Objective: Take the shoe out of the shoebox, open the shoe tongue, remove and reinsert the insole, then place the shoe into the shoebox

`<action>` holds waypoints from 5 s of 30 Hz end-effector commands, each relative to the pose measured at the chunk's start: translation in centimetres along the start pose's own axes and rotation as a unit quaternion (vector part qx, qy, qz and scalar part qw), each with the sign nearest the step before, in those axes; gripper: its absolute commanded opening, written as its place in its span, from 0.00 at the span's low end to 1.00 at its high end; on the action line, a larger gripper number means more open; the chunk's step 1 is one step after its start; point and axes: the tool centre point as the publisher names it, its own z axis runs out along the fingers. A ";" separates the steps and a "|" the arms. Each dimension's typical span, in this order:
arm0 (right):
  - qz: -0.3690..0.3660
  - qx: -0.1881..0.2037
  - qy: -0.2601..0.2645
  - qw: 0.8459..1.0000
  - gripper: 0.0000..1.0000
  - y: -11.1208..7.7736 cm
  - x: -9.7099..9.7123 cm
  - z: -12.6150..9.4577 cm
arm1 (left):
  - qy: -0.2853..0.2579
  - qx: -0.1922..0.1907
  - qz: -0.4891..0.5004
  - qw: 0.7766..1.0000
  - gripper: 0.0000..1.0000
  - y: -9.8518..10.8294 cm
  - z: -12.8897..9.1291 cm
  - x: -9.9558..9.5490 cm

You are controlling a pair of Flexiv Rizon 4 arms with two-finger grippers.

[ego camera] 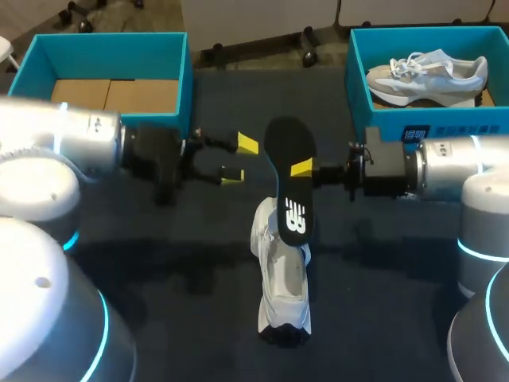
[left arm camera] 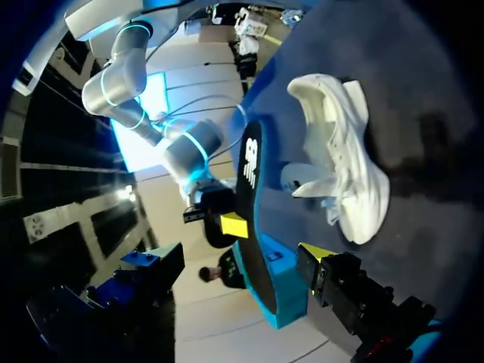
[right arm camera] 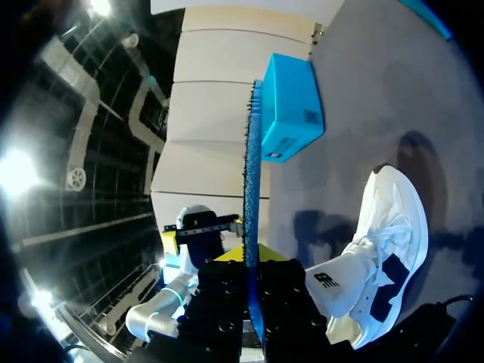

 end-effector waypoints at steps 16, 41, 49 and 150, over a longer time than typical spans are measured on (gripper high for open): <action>0.001 0.002 -0.003 1.000 0.00 0.2 0.1 0.2 | 0.099 0.081 -0.055 0.990 1.00 5.4 -2.3 -5.0; 0.001 0.002 -0.003 1.000 0.00 0.2 0.1 0.2 | 0.451 0.146 -0.104 0.874 1.00 9.4 2.0 -5.7; 0.001 0.002 -0.003 1.000 0.00 0.2 0.1 0.2 | 0.544 0.164 -0.085 0.819 1.00 10.4 3.4 -6.5; 0.001 0.002 -0.003 1.000 0.00 0.2 0.1 0.2 | -0.225 0.055 -0.153 0.961 1.00 5.2 0.2 1.0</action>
